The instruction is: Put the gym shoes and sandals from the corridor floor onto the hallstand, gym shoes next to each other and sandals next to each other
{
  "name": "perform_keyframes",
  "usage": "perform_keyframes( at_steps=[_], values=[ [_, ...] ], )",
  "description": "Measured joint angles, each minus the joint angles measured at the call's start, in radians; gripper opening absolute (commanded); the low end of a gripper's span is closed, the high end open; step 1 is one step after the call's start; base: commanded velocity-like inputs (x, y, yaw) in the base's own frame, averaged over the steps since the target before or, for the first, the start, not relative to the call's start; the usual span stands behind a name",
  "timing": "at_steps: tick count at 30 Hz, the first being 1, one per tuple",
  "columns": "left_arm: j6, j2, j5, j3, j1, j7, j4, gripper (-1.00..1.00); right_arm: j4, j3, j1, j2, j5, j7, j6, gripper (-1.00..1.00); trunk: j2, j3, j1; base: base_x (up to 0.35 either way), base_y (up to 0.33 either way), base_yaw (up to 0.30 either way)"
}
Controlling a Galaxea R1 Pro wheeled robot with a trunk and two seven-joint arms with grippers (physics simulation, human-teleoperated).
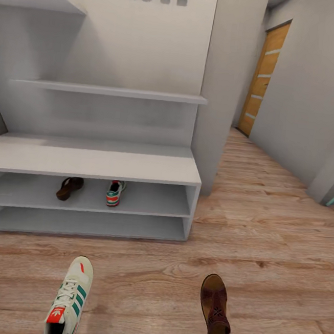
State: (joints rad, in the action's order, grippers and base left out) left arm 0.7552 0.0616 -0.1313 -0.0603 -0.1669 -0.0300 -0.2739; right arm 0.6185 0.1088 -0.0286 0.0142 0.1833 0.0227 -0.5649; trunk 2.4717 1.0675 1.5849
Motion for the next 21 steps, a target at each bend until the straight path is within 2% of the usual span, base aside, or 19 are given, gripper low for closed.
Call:
perform_keyframes(
  at_steps=[10,21],
  values=[
    [0.0,0.0,0.0,0.001,0.0,0.001,-0.001,-1.0,0.003,0.0,0.0,0.0,-0.001,0.0,0.0,-1.0,0.0,0.0,0.0,-0.119,-0.191,0.0],
    [-0.002,0.002,0.001,-0.002,-0.001,-0.001,-0.009,-1.0,0.002,0.004,0.0,0.001,-0.003,0.0,0.002,-1.0,0.0,0.0,0.0,-0.025,-0.024,0.0]
  ],
)
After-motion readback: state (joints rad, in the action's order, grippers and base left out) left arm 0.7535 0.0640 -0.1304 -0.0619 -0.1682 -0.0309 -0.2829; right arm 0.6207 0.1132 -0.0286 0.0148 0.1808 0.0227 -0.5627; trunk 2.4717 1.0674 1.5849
